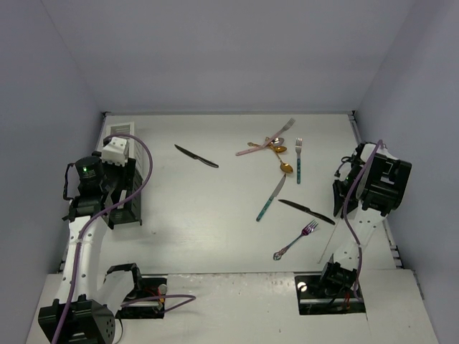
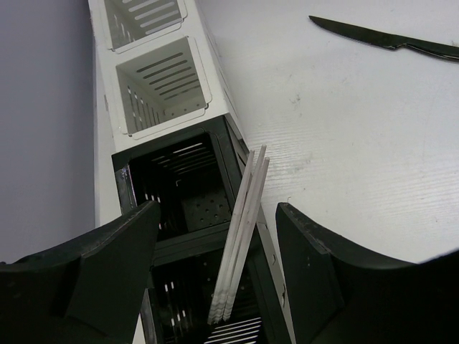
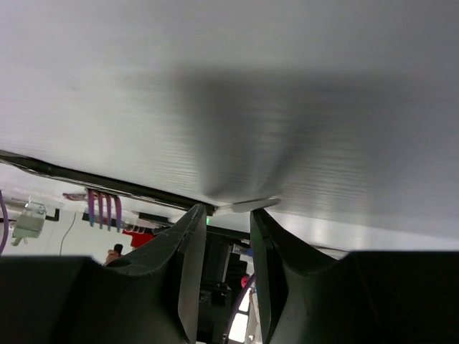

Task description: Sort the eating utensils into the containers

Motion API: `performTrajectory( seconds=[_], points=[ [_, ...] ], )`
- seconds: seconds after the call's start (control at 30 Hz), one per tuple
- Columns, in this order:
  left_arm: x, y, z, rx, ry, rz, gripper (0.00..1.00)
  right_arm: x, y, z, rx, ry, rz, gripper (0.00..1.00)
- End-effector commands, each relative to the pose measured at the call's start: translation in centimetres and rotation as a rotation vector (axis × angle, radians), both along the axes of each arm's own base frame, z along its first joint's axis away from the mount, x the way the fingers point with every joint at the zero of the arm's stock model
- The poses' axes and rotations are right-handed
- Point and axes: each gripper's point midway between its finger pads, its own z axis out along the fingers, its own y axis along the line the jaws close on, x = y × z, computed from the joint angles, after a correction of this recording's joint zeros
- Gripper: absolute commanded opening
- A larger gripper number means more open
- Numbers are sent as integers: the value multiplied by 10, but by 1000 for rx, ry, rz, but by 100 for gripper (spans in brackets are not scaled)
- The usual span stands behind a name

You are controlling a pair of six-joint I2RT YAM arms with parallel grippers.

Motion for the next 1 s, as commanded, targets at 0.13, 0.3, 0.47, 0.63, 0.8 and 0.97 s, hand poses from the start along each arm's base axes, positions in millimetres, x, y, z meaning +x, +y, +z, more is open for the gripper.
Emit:
performTrajectory(
  seconds=[0.13, 0.3, 0.47, 0.63, 0.8, 0.97],
  points=[
    [11, 4, 21, 20, -88, 11, 62, 41, 27, -16, -144, -149, 47, 20],
    [11, 6, 26, 23, -97, 22, 62, 37, 10, -18, -286, -131, 48, 15],
    [8, 6, 28, 26, -98, 25, 62, 34, 6, -19, -306, -138, 66, 7],
    [8, 5, 28, 16, -103, 28, 62, 35, -8, -16, -356, -156, 153, 0],
    [7, 6, 30, 16, -106, 33, 62, 44, -11, -15, -366, -191, 169, 0],
    [6, 6, 30, 24, -102, 32, 62, 69, -5, -6, -359, -275, 184, 0]
  ],
)
